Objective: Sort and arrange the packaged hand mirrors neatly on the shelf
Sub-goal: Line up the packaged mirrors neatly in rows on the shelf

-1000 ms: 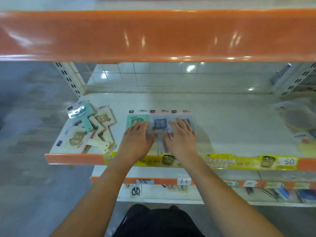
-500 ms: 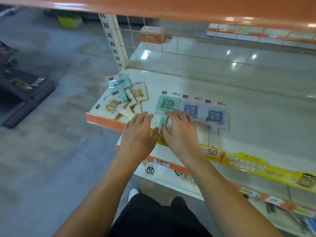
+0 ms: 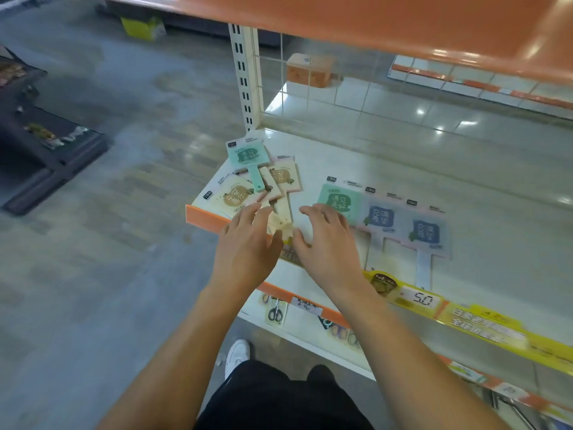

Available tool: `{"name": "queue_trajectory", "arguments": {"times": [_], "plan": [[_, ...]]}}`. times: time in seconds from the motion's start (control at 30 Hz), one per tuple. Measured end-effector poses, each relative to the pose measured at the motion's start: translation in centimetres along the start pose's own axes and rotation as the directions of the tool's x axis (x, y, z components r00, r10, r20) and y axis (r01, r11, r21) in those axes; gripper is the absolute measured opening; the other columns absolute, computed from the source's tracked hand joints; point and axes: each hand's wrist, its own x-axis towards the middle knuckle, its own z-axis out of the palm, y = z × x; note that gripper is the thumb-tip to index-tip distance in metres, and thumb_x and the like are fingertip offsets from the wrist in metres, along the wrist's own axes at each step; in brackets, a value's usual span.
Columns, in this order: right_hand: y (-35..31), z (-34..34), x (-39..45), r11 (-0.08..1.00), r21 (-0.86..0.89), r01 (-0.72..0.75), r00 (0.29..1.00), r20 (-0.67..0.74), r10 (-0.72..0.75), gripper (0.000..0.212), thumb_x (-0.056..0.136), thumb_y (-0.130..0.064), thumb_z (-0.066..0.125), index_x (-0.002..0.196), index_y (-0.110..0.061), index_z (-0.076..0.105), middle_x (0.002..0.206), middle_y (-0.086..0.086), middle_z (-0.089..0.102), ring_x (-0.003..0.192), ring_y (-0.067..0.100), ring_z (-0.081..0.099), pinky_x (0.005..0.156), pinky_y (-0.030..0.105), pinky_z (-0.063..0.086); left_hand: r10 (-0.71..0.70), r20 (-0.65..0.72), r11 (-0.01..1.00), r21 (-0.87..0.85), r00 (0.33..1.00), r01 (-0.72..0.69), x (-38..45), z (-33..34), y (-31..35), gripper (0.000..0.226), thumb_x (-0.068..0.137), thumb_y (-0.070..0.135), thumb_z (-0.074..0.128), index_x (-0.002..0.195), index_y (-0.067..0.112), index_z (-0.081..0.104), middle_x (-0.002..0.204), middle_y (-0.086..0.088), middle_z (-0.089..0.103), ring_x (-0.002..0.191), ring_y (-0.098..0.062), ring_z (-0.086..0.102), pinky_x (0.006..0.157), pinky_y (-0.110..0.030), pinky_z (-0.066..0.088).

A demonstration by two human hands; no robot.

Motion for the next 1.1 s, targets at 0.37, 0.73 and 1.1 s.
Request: {"name": "queue_trajectory", "arguments": {"times": [0.37,0.73,1.1], "plan": [[-6.3,3.9,4.7,0.994,-0.066,-0.083,0.995,-0.058,0.079,0.041,0.092,-0.033,0.053,0.131,-0.022,0.055,0.140,0.000,0.047,0.129,0.025,0.041,0.104,0.041,0.040,0.074,-0.001,0.995,-0.068,0.997,-0.074,5.4,-1.7,-7.6,0.053,0.082,0.048,0.033,0.119,0.016,0.054,0.128,-0.007,0.055,0.113,-0.032,0.055,0.083,-0.044,0.047],[-11.0,7.7,9.4,0.981,-0.113,-0.154,0.986,-0.086,0.145,0.045,0.091,-0.035,0.053,0.134,-0.021,0.052,0.139,0.004,0.046,0.130,0.026,0.040,0.106,0.041,0.036,0.150,0.034,0.983,-0.114,0.988,-0.146,9.3,-2.4,-13.8,0.058,0.084,0.051,0.030,0.122,0.015,0.053,0.131,-0.009,0.053,0.117,-0.032,0.052,0.087,-0.045,0.045],[-11.2,9.2,12.3,0.977,-0.172,-0.124,0.992,-0.061,0.115,0.047,0.090,-0.039,0.056,0.133,-0.021,0.052,0.145,0.007,0.037,0.131,0.032,0.035,0.107,0.043,0.032,0.093,0.049,0.991,-0.103,0.994,-0.088,10.3,-2.0,-14.9,0.039,0.090,0.033,0.054,0.123,0.013,0.052,0.130,-0.005,0.051,0.113,-0.030,0.054,0.083,-0.042,0.044]]}}
